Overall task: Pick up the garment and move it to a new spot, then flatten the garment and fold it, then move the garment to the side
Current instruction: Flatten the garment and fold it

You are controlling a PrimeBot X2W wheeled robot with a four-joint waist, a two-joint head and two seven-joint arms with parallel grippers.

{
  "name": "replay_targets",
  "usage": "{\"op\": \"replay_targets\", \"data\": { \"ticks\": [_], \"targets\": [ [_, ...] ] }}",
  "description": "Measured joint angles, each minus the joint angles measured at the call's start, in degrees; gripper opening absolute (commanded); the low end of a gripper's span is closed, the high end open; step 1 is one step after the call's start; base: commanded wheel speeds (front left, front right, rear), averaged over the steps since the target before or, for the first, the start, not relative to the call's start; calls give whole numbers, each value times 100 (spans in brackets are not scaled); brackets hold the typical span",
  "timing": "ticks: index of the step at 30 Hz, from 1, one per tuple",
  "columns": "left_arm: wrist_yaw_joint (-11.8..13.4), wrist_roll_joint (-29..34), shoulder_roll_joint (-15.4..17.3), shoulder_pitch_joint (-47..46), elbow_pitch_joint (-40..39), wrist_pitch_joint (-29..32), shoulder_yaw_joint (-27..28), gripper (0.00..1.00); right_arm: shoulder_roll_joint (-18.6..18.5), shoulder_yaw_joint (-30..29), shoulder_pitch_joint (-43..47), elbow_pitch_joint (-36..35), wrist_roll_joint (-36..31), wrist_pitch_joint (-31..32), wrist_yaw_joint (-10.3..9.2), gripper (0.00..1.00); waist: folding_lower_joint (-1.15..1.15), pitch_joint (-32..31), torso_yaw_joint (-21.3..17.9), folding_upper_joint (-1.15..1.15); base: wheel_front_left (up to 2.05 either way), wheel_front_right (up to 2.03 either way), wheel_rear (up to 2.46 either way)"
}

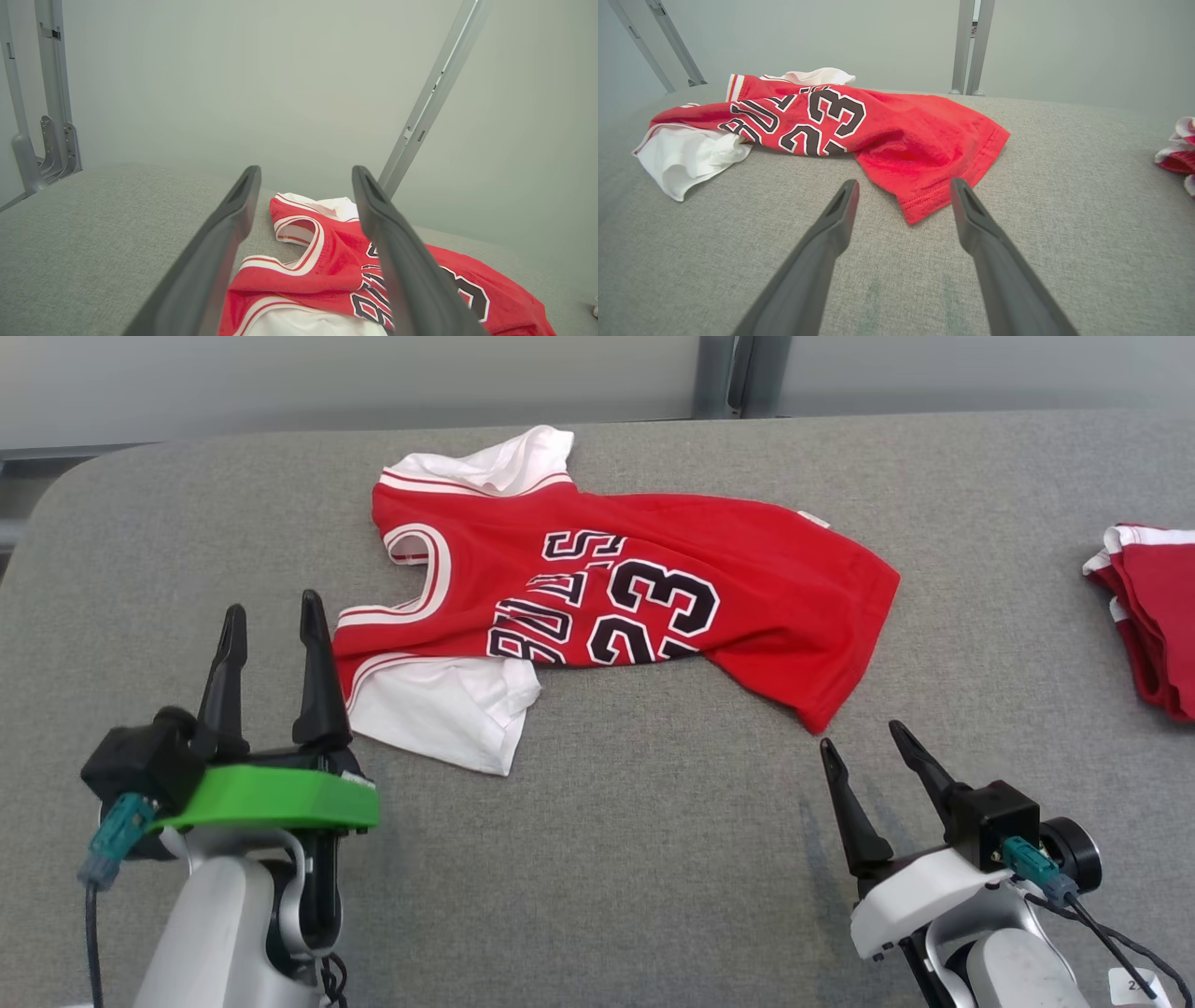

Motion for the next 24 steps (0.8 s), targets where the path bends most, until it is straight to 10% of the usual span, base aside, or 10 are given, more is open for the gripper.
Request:
{"op": "replay_targets", "data": {
  "ticks": [7, 24],
  "targets": [
    [-691, 1038, -387, 906, -660, -1, 528, 100, 1, -86, -10, 247, 23, 200, 0, 100, 0, -145, 91, 0, 0, 0, 0],
    [-1112, 2034, -637, 1886, -635, 0, 278, 100, 2, -559, -838, 1459, -1152, 591, 0, 100, 0, -133, 474, 0, 0, 0, 0]
  ]
}}
